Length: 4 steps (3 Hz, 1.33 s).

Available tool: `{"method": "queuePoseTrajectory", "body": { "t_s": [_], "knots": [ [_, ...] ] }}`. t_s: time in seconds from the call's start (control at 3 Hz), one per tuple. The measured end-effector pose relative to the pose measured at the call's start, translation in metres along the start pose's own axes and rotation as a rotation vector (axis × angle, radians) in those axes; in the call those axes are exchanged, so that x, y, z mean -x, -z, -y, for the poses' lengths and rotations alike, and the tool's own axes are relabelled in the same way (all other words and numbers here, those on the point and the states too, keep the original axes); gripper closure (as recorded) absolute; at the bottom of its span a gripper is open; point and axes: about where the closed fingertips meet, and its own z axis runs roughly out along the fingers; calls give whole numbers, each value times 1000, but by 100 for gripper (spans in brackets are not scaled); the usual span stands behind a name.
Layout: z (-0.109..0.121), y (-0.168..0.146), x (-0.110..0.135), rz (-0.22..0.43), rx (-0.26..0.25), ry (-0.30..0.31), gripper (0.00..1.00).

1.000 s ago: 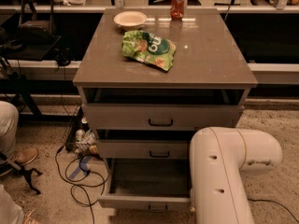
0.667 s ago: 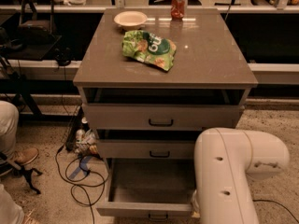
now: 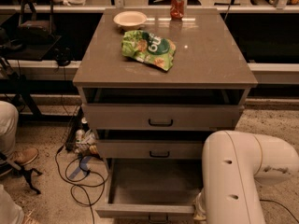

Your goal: Open bottom drawer

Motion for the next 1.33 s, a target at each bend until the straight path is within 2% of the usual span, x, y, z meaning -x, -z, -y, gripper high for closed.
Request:
{"method": "queuePoseTrajectory", "body": {
  "t_s": [0.33, 0.67, 1.33],
  "knots": [
    [-10, -1, -7, 16, -4, -19, 100],
    [-10, -1, -7, 16, -4, -19, 83],
    [-13, -3, -6, 16, 1, -19, 37]
  ]
}}
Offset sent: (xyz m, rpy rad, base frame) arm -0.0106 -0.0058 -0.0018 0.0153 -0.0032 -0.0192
